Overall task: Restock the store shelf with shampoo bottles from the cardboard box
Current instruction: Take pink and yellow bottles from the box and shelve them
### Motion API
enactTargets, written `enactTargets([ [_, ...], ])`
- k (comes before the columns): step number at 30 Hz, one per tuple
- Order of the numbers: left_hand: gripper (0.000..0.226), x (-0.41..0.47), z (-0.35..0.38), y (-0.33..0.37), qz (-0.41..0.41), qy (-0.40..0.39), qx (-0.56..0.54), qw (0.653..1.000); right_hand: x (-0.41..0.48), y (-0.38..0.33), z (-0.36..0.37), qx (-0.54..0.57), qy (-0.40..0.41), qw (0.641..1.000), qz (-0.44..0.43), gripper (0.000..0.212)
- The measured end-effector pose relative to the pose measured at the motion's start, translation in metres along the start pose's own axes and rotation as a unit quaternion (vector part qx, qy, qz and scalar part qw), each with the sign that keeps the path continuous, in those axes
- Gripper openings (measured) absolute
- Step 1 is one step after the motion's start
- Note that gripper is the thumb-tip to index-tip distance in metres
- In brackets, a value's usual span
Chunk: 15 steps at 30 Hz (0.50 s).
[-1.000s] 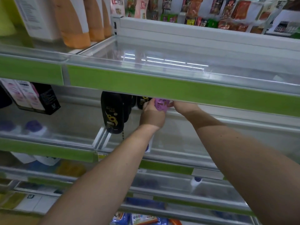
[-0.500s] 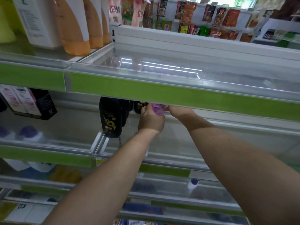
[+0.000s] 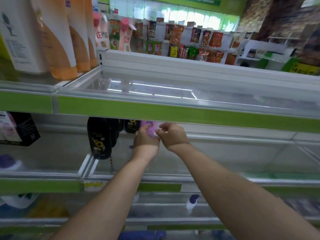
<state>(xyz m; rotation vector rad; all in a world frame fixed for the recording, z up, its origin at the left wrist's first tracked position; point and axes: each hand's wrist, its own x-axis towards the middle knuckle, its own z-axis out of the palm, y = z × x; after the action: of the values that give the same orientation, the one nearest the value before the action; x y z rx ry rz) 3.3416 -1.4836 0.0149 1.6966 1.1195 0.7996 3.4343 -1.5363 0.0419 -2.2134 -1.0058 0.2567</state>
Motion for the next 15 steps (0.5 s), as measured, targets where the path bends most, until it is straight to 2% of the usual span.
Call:
enactTargets([
  [4, 0.051, -0.018, 0.001, 0.000, 0.005, 0.013, 0.000, 1.000, -0.030, 0.011, -0.029, 0.025, 0.008, 1.000, 0.004, 0.023],
  [7, 0.045, -0.035, 0.001, -0.002, 0.024, 0.035, -0.005, 0.999, -0.050, 0.032, -0.054, 0.100, 0.016, 0.995, 0.017, 0.007],
  [10, 0.043, -0.062, 0.001, -0.001, 0.051, 0.052, 0.004, 0.997, -0.072, 0.061, -0.079, 0.115, 0.030, 0.993, 0.001, 0.017],
  [15, 0.041, -0.119, 0.018, 0.000, 0.081, 0.081, 0.009, 0.993, -0.116, 0.118, -0.119, 0.148, 0.046, 0.988, 0.008, 0.010],
])
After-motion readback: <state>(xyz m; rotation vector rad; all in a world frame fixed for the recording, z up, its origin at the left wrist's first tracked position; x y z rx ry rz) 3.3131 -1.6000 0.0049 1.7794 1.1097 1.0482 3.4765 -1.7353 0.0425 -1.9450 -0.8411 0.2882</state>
